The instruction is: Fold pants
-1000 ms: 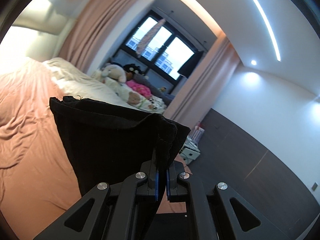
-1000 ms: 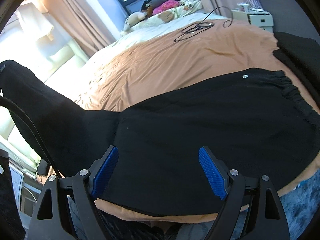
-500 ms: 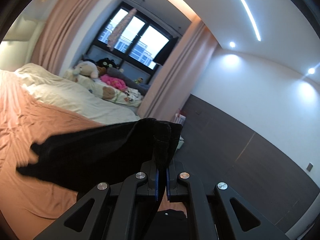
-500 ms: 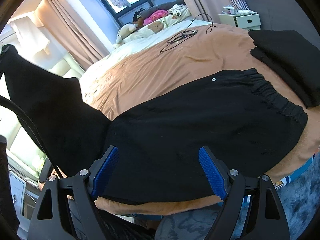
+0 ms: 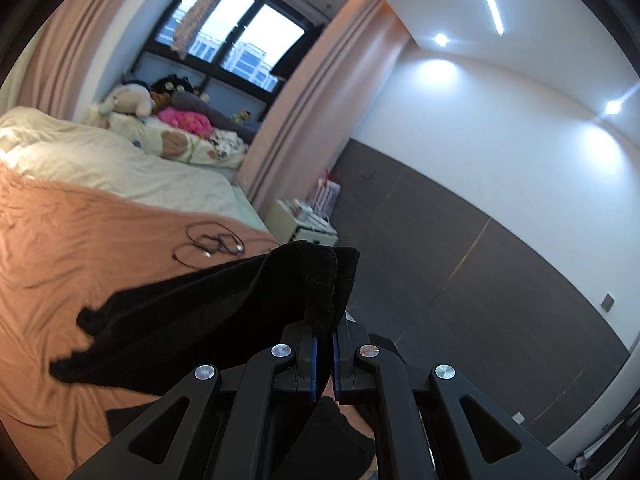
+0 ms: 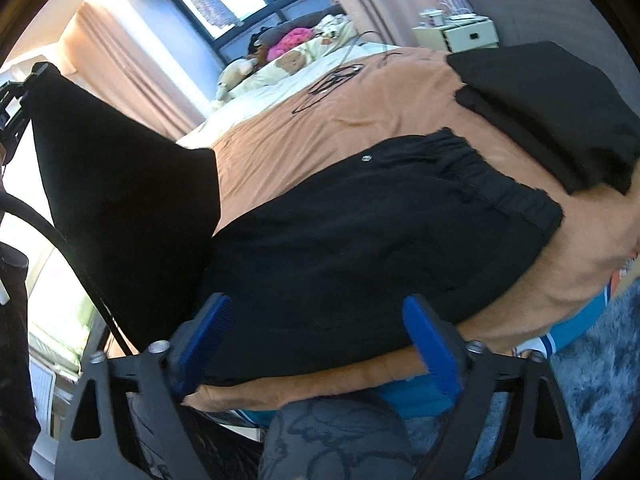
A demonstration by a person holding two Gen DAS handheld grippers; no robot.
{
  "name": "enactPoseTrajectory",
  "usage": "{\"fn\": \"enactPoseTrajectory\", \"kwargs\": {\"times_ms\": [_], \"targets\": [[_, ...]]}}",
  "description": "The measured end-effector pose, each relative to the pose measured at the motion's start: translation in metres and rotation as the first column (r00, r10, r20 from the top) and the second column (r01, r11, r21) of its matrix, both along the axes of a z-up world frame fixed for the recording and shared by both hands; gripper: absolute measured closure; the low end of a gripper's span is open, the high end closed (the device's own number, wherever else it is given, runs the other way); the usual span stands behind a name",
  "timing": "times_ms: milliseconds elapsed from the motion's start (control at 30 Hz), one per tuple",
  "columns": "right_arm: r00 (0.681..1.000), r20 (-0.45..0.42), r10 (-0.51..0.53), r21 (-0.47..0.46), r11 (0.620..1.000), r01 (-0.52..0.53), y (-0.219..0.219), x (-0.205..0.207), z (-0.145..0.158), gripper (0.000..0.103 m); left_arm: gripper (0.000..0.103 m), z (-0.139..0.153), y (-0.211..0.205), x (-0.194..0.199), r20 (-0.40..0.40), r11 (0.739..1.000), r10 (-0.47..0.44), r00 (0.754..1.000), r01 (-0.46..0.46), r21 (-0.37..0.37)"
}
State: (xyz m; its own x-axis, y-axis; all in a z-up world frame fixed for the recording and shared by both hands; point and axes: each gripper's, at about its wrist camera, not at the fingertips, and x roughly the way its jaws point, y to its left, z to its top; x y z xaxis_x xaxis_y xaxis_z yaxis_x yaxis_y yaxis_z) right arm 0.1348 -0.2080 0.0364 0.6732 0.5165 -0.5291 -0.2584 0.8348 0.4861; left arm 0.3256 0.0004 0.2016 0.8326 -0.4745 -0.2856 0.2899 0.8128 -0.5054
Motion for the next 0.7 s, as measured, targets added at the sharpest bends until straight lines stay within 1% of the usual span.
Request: {"fn": "enactPoseTrajectory", "kwargs": {"times_ms": [100, 267, 433, 533, 600, 700], "targets": [[0.999, -0.016, -0.029, 0.008, 1.000, 0.029, -0.013, -0.003, -0.004, 0.000, 0.098, -0.015, -0.014, 0.013, -0.031, 1.000, -0.023, 0.999, 0.023, -0.007], [0.997, -0.039, -0.068, 0.019, 0.997, 0.069, -0.030, -0.006, -0.009, 0.000, 0.098, -0.047, -0.038, 0.030, -0.102, 0.998, -0.058, 0.993, 0.057, -0.013], [0.998, -0.040, -0.037, 0.031, 0.999, 0.039, -0.036, -0.013, -0.012, 0.000, 0.098, -0.088, -0.054, 0.044, -0.186, 0.997, -0.082, 0.979, 0.078, -0.031], [0.998, -0.051, -0.030, 0.031, 0.999, 0.032, -0.039, -0.013, -0.015, 0.000, 0.098, -0.113, -0.062, 0.045, -0.230, 0.995, -0.100, 0.968, 0.092, -0.044], [0.998, -0.054, -0.028, 0.034, 0.999, 0.030, -0.042, -0.011, -0.019, 0.000, 0.098, -0.125, -0.070, 0.042, -0.249, 0.993, -0.116, 0.961, 0.106, -0.054], [0.998, -0.056, -0.034, 0.043, 0.998, 0.036, -0.044, -0.011, -0.023, 0.000, 0.098, -0.136, -0.083, 0.044, -0.277, 0.991, -0.137, 0.951, 0.129, -0.045]]}}
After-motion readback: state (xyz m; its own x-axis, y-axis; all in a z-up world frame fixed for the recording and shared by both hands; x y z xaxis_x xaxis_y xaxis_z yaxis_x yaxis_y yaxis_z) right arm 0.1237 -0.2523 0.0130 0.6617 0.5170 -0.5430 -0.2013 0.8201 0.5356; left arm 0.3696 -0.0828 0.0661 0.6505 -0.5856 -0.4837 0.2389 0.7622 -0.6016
